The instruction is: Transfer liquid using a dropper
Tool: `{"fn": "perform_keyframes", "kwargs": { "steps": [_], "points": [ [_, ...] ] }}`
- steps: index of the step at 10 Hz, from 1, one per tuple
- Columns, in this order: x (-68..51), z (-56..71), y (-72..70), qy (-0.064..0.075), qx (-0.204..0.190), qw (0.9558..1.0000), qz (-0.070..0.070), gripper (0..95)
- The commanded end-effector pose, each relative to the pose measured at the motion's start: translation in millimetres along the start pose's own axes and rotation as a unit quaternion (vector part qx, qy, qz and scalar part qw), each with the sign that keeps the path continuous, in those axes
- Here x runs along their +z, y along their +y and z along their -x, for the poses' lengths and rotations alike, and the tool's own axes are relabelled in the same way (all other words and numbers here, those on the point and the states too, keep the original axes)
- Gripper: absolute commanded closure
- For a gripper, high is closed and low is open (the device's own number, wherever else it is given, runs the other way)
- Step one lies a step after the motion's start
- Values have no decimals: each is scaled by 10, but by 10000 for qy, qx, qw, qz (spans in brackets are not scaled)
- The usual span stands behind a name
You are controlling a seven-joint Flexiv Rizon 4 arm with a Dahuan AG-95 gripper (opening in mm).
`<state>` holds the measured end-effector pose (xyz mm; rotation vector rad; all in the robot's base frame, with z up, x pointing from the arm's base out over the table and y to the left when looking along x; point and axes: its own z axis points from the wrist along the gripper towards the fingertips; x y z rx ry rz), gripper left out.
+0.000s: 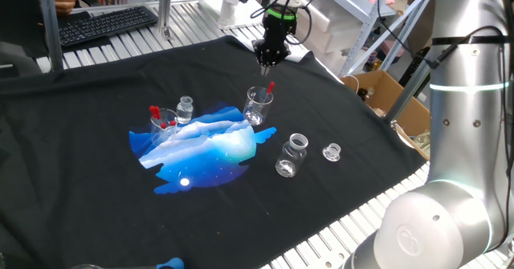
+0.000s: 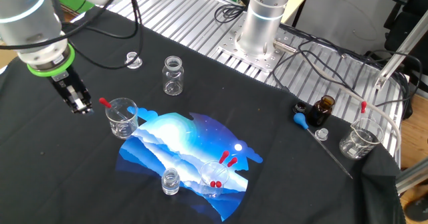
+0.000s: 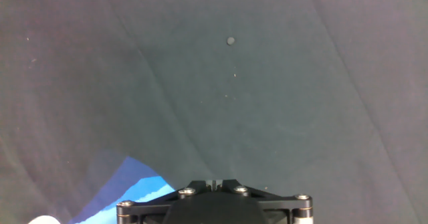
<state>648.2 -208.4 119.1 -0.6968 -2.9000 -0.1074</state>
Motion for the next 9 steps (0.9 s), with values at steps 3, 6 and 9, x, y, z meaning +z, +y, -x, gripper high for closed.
{"fn": "perform_keyframes", "kwargs": {
  "steps": [3,6,9],
  "points": [
    [5,-8,-7,75,24,9999,-67,760],
    [-13,-69,-113,167,5,9998,-92,760],
    [-41,-126,-230,281,58,9996,61,760]
  ]
}}
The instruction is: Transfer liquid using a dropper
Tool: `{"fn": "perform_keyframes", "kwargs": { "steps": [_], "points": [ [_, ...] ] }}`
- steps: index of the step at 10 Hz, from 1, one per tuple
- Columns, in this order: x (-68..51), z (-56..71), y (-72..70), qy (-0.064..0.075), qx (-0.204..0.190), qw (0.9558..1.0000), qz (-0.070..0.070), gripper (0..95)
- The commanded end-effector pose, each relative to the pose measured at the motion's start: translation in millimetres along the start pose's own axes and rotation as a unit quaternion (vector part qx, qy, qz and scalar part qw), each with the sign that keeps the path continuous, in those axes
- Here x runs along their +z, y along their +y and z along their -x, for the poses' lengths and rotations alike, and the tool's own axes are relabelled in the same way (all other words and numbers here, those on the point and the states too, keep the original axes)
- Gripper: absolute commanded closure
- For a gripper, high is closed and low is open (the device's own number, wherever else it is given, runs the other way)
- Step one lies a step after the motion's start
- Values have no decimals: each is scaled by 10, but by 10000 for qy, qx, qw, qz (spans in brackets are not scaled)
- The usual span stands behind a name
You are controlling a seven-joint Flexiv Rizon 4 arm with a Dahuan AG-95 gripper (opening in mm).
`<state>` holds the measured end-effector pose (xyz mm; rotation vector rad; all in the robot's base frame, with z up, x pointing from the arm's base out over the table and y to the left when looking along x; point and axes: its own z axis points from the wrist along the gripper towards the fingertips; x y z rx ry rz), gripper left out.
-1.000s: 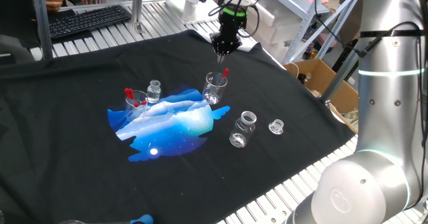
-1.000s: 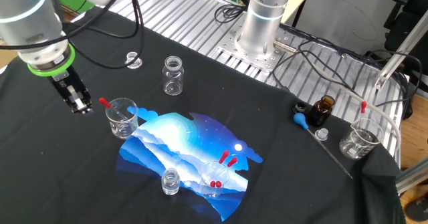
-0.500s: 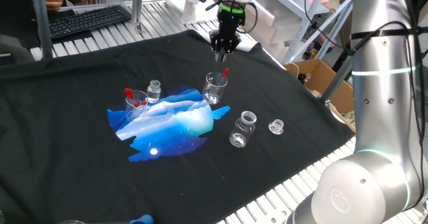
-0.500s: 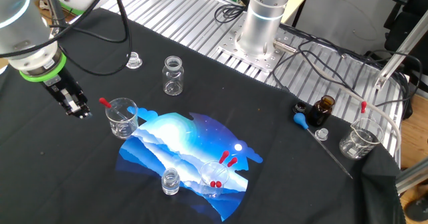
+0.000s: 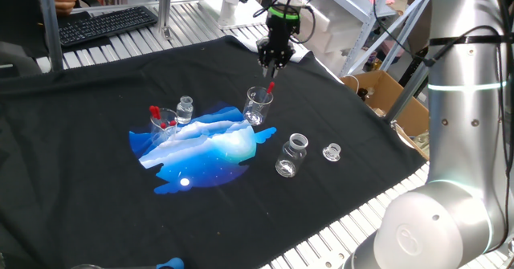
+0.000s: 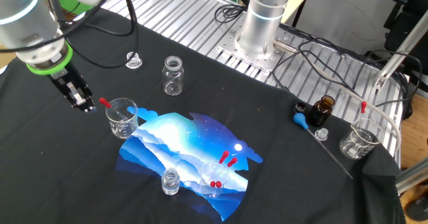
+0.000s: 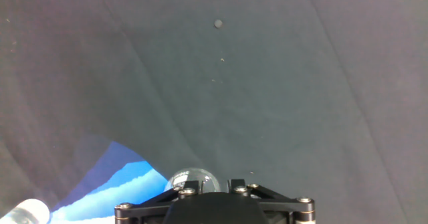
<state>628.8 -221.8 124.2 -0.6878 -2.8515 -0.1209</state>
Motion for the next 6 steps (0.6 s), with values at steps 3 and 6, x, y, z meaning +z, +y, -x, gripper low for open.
{"fn": "perform_keyframes", "kwargs": {
  "steps": [3,6],
  "points": [
    [-18,-55,-46,168,176,9994,245,760],
    [-1,-96,-72,343,261,9978,498,760]
  ]
}}
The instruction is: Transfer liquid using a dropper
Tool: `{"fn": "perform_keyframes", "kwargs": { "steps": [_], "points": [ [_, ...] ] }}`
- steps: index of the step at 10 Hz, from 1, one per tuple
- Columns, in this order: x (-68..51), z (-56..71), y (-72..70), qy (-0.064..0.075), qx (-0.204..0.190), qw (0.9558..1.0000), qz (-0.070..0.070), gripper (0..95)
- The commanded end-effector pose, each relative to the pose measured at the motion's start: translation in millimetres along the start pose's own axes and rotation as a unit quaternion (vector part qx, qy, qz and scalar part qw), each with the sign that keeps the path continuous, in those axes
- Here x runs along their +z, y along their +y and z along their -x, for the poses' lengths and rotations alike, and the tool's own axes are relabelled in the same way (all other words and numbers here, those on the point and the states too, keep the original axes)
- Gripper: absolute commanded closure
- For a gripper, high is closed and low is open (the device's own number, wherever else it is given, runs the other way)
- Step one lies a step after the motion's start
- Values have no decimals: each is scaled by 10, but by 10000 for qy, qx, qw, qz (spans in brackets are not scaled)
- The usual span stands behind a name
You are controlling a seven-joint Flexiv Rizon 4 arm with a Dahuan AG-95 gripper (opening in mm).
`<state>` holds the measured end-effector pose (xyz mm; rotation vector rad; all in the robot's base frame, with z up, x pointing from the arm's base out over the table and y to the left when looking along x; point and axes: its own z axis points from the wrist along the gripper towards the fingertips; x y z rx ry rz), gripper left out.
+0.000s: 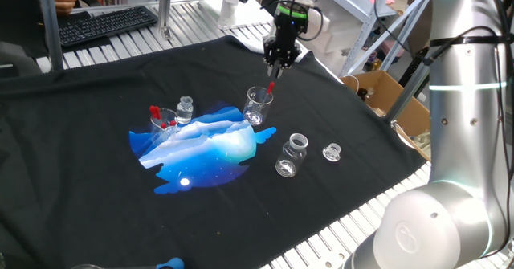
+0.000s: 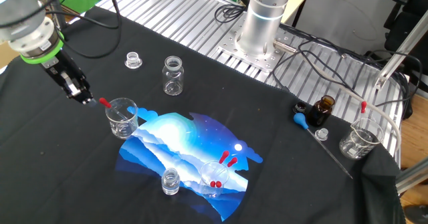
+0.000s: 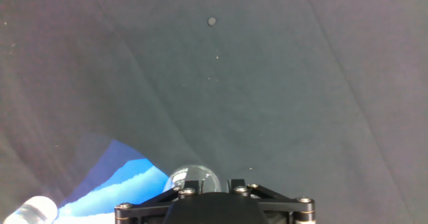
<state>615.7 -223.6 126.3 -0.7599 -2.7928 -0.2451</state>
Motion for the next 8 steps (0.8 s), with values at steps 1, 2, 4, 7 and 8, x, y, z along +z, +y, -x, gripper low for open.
{"fn": "perform_keyframes", "kwargs": {
  "steps": [1,2,4,7,8],
  "points": [
    [0,8,0,118,28,9999,114,760],
    [0,6,1,136,51,9998,139,760],
    [-3,-6,13,165,88,9996,190,760],
    [3,-46,35,201,134,9994,242,760],
    [5,-52,40,222,142,9993,267,760]
  ]
}}
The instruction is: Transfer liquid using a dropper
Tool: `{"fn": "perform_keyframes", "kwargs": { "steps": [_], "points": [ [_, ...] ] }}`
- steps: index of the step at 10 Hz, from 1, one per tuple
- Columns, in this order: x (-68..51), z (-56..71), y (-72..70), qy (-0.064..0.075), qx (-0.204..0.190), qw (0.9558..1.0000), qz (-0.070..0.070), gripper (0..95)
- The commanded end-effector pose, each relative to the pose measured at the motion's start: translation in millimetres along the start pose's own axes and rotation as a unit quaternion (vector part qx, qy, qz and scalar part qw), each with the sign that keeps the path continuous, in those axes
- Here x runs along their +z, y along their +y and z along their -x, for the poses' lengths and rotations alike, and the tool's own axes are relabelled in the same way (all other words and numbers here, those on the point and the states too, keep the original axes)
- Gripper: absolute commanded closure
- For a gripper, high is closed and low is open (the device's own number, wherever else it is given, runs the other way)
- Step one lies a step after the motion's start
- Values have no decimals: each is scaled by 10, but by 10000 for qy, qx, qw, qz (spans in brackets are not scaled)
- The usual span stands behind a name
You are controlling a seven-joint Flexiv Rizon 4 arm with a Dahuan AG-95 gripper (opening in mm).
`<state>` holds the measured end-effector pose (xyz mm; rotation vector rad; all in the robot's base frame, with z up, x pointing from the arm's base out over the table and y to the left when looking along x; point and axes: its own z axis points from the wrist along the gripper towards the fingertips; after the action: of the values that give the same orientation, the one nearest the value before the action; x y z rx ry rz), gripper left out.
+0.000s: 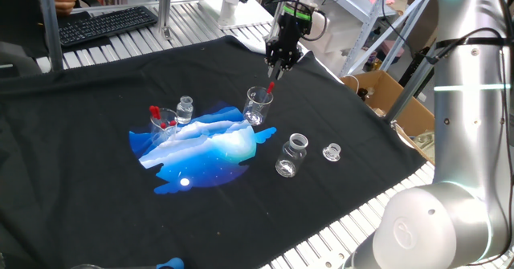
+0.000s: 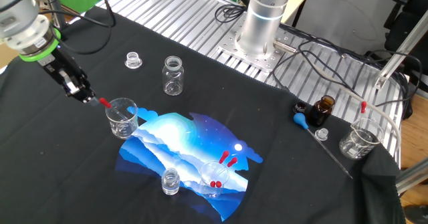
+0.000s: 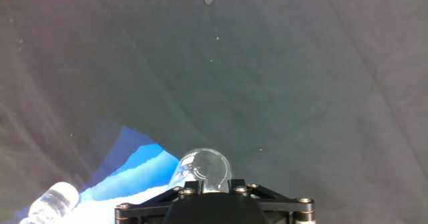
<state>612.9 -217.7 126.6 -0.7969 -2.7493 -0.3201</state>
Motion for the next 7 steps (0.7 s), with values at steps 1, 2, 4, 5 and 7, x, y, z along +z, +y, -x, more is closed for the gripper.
{"fn": "perform_keyframes", "kwargs": {
  "steps": [1,2,4,5,7],
  "points": [
    [-4,-4,5,54,14,10000,42,760],
    [2,-11,7,71,25,9999,70,760],
    [12,-41,29,76,63,9999,89,760],
    [18,-59,44,78,83,9999,90,760],
    [34,-67,50,79,87,9999,106,760]
  ]
}}
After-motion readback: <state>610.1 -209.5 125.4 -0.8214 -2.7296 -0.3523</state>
